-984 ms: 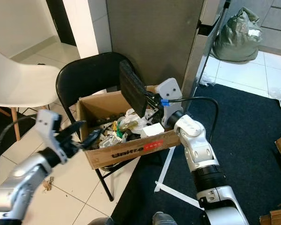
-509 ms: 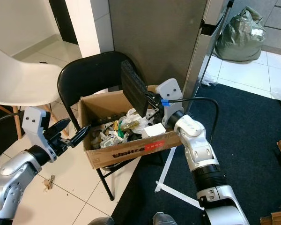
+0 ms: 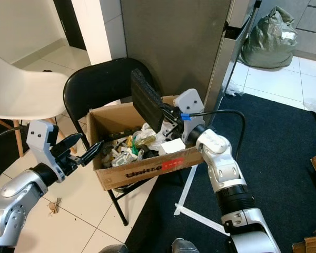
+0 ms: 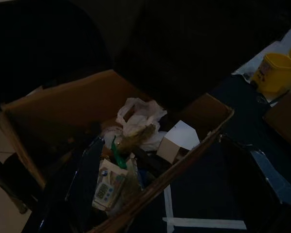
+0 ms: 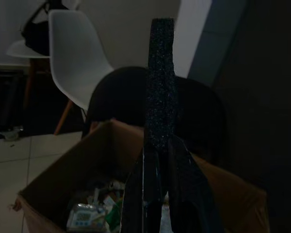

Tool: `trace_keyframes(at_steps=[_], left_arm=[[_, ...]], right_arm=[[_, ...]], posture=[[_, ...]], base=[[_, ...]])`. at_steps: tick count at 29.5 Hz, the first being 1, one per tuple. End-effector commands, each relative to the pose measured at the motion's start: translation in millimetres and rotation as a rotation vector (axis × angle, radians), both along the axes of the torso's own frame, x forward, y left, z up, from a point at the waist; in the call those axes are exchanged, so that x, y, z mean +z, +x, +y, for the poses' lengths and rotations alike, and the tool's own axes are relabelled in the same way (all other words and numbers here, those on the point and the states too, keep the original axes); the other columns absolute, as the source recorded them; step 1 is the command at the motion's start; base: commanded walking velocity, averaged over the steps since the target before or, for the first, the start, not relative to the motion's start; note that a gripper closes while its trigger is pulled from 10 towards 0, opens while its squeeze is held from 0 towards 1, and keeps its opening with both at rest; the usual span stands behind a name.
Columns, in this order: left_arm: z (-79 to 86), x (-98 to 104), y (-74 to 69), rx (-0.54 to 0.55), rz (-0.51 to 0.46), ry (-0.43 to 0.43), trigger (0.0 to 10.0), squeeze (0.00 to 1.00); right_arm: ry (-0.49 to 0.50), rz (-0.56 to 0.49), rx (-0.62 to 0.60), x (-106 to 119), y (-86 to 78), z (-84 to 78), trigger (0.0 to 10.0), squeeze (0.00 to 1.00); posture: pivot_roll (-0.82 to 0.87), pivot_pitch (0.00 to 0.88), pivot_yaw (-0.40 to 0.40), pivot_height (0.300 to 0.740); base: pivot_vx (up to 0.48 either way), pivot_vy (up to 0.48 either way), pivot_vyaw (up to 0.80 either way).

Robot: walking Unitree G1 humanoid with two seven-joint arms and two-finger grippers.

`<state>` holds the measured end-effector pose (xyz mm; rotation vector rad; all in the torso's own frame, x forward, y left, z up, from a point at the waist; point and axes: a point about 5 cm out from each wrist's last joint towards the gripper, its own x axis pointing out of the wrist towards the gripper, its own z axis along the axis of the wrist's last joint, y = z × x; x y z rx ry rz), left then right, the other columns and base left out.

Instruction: Picking trash to rubbish bin

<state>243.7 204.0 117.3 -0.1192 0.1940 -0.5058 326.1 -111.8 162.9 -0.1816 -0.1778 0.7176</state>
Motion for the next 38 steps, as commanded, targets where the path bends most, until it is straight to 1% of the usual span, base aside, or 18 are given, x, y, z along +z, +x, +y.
trace_keyframes(at_steps=[1,8,14,16,17,18,23,25,28,29,30,31,32,33,34,36,37,38], left_arm=[[-6.7,-2.1,-2.5,-0.031,0.014,-0.011,10.0,0.00],[-13.1,1.6,-4.8,-0.060,0.014,-0.032,10.0,0.00],[-23.7,10.3,-12.1,-0.106,0.004,-0.035,10.0,0.00],[-29.0,20.0,-16.1,-0.120,-0.016,-0.049,10.0,0.00],[-29.0,20.0,-16.1,-0.120,-0.016,-0.049,10.0,0.00],[-33.8,27.9,-22.3,-0.141,-0.033,-0.060,10.0,0.00],[-34.3,29.5,-25.6,-0.143,-0.031,-0.052,10.0,0.00],[-35.6,31.3,-26.7,-0.148,-0.032,-0.055,10.0,0.00],[-36.9,33.4,-27.3,-0.152,-0.035,-0.054,10.0,0.00],[-37.2,34.1,-27.5,-0.152,-0.035,-0.053,10.0,0.00],[-37.5,34.9,-27.9,-0.151,-0.034,-0.052,10.0,0.00],[-37.1,35.1,-28.4,-0.148,-0.031,-0.050,10.0,0.00],[-37.1,35.1,-28.4,-0.148,-0.031,-0.050,10.0,0.00],[-36.2,34.7,-28.7,-0.144,-0.028,-0.045,10.0,0.00],[-35.3,34.5,-29.1,-0.140,-0.024,-0.042,10.0,0.00],[-35.3,34.5,-29.1,-0.140,-0.024,-0.042,10.0,0.00],[-34.3,34.5,-29.3,-0.137,-0.022,-0.039,10.0,0.00],[-33.1,34.6,-29.6,-0.133,-0.020,-0.035,10.0,0.00]], right_arm=[[-0.006,0.003,0.027,-0.2,-2.6,3.3,10.0,0.14],[-0.008,0.007,0.032,-0.8,-2.4,3.5,10.0,0.11],[-0.012,0.012,0.030,-1.6,-2.0,3.1,10.0,0.09],[-0.014,0.014,0.030,-1.8,-1.9,2.8,10.0,0.08],[-0.014,0.014,0.030,-1.8,-1.9,2.8,10.0,0.08],[-0.014,0.017,0.031,-2.3,-1.4,2.5,10.0,0.08],[-0.015,0.021,0.033,-2.8,-0.9,3.2,10.0,0.07],[-0.014,0.023,0.035,-3.0,-0.8,3.5,10.0,0.08],[-0.011,0.026,0.037,-3.1,-0.8,3.6,10.0,0.13],[-0.010,0.027,0.039,-3.2,-0.8,3.7,10.0,0.17],[-0.009,0.028,0.040,-3.2,-0.8,3.7,10.0,0.17],[-0.008,0.029,0.042,-3.2,-0.9,3.8,10.0,0.28],[-0.008,0.029,0.042,-3.2,-0.9,3.8,10.0,0.28],[-0.007,0.030,0.044,-3.5,-0.9,3.9,10.0,0.40],[-0.005,0.032,0.045,-3.7,-0.8,3.8,10.0,0.45],[-0.005,0.032,0.045,-3.7,-0.8,3.8,10.0,0.45],[-0.001,0.034,0.045,-3.9,-0.8,3.7,10.0,0.58],[0.007,0.037,0.043,-4.0,-0.6,3.2,10.0,1.00]], posture=[[0.09,0.000,-0.015,0.740],[0.09,0.000,-0.012,0.740],[0.09,0.000,-0.011,0.740],[0.09,0.000,-0.012,0.740],[0.09,0.000,-0.012,0.740],[0.10,0.000,-0.016,0.740],[0.10,0.000,-0.017,0.740],[0.10,0.000,-0.017,0.740],[0.10,0.000,-0.017,0.740],[0.10,0.000,-0.017,0.740],[0.10,0.000,-0.017,0.740],[0.10,0.000,-0.017,0.740],[0.10,0.000,-0.017,0.740],[0.11,0.000,-0.019,0.740],[0.11,0.000,-0.019,0.740],[0.11,0.000,-0.019,0.740],[0.11,0.000,-0.019,0.740],[0.11,0.000,-0.019,0.740]], base=[[0.000,0.000,0.00],[0.000,0.000,0.00],[0.000,0.000,0.00],[0.000,0.000,0.00],[0.000,0.000,0.00],[0.000,0.000,0.00],[0.000,0.000,0.00],[0.000,0.000,0.00],[0.000,0.000,0.00],[0.000,0.000,0.00],[0.000,0.000,0.00],[0.000,0.000,0.00],[0.000,0.000,0.00],[0.000,0.000,0.00],[0.000,0.000,0.00],[0.000,0.000,0.00],[0.000,0.000,0.00],[0.000,0.000,0.00]])
